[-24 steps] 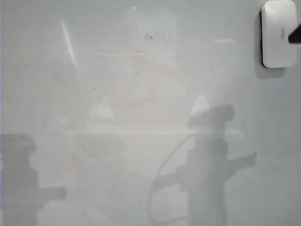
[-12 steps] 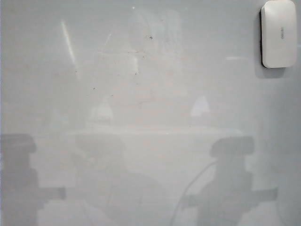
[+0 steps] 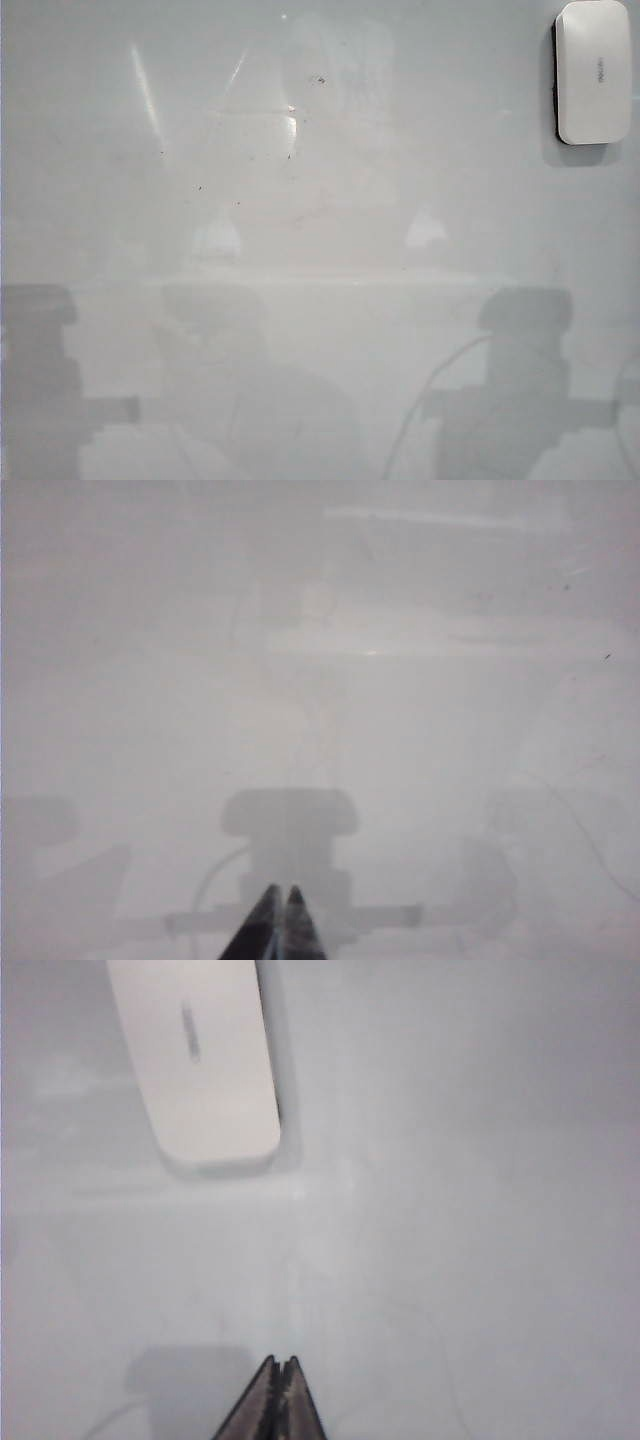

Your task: Grab the whiteboard eraser that is attached to the surface of the whiteboard and use it to clean the writing on the whiteboard.

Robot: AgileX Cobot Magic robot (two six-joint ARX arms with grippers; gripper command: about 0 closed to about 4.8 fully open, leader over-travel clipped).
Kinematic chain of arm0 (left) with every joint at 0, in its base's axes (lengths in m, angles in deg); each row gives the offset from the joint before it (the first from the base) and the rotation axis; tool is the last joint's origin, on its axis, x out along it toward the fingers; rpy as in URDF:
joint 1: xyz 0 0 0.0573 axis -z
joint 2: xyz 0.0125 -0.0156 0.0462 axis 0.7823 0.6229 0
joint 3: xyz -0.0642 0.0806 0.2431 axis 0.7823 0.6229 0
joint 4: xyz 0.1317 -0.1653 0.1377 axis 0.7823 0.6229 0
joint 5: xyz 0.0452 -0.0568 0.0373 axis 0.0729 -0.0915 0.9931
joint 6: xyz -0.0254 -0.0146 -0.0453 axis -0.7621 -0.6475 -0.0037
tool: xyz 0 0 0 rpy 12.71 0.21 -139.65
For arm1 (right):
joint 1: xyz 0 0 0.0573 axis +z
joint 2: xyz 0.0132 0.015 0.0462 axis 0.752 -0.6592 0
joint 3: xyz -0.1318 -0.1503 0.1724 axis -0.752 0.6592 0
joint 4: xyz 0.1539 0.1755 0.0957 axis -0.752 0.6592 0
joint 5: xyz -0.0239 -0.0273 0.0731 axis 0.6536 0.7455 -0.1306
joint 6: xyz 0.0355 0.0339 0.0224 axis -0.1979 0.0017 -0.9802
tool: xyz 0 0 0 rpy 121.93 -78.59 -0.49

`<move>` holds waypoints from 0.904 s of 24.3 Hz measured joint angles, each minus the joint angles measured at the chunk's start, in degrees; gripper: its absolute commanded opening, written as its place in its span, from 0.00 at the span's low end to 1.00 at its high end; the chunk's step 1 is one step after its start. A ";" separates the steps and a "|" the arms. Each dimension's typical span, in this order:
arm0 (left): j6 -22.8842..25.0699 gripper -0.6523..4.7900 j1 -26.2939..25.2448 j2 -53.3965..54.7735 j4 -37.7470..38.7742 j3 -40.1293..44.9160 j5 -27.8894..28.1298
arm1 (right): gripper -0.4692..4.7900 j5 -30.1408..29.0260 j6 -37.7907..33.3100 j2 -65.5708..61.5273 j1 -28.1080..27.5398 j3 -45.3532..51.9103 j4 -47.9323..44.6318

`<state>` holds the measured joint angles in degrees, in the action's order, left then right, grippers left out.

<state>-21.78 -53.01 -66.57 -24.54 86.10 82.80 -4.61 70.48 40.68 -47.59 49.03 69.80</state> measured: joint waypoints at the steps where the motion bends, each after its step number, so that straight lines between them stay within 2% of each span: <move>1: 0.00 0.11 0.00 -0.02 0.07 0.00 0.00 | 0.09 -0.24 0.00 -0.02 0.17 0.00 0.68; 6: 0.00 0.11 0.00 -0.09 0.15 0.00 0.02 | 0.09 -1.25 0.02 0.00 0.22 0.00 3.34; 14: 0.00 0.11 0.00 -0.09 0.17 0.00 0.00 | 0.09 -1.25 -0.02 0.00 0.22 0.00 13.60; 22: 0.00 0.11 0.00 -0.09 0.17 0.00 0.00 | 0.09 -1.25 -0.02 0.00 0.22 0.00 14.14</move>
<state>-21.78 -53.01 -66.65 -24.36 86.10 82.80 -5.86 70.46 40.68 -47.37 49.03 83.94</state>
